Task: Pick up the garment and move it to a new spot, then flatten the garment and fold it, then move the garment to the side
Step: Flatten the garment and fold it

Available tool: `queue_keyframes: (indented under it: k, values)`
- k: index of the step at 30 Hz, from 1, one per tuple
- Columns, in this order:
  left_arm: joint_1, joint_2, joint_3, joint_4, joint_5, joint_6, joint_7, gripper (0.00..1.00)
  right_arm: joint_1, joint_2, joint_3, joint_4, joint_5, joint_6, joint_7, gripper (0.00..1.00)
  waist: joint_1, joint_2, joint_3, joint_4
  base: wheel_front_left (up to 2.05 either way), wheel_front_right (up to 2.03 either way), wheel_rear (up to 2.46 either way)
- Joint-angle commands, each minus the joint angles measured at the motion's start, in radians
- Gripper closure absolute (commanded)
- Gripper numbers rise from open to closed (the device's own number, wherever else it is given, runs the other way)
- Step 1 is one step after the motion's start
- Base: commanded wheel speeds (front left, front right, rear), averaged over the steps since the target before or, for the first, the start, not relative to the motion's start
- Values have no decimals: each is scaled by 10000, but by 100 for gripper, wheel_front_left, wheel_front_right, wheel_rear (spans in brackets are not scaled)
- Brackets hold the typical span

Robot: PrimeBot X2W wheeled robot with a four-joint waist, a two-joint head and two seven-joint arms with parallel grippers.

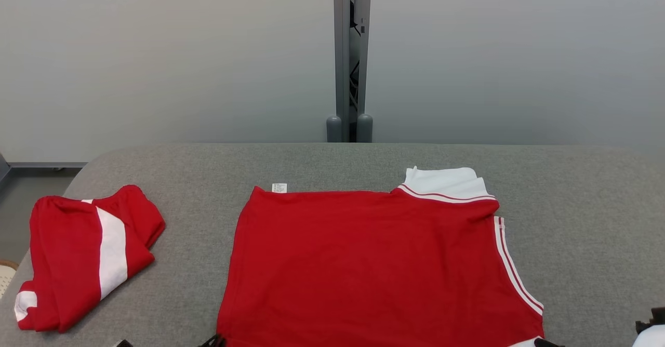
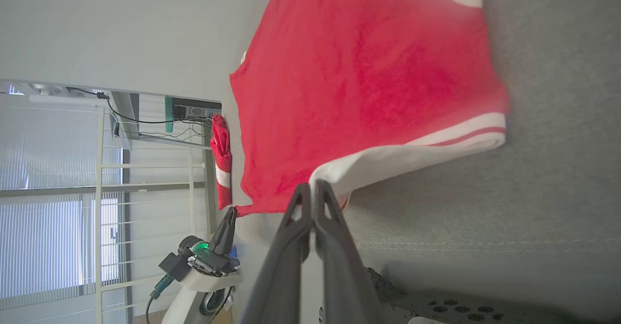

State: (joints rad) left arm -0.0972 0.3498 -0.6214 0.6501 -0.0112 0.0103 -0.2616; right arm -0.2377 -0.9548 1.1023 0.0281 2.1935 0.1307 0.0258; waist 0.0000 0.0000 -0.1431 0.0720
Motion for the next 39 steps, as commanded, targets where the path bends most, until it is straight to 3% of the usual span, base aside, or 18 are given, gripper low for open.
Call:
queue_keyframes:
  k: [1, 14, 22, 28, 39]
  values:
    - [-261, -75, 39, 51, -108, 81, -35, 100, -158, 116, -79, 173, 72, 0, 0, 100, 0, 0, 79, 5, 0, 0, 0]
    - [-1057, -628, 172, 566, -405, 181, -35, 100, -1116, 976, -510, 1483, 243, 0, -56, 100, 0, 0, 551, -100, 0, 0, 0]
    - [-1222, -739, 399, 533, -644, 261, -35, 100, -1654, 1513, -623, 2324, 375, 0, 295, 100, 0, 0, 703, -70, 0, 0, 0]
    - [-1271, -828, 610, 302, -691, 628, -35, 100, -2050, 1845, -503, 2950, 58, 0, 505, 100, 0, 0, 841, 62, 0, 0, 0]
    - [-1480, -1036, 638, 550, -720, 639, -35, 100, -2443, 2369, -835, 4038, 74, 0, 747, 100, 0, 0, 1112, 230, 0, 0, 0]
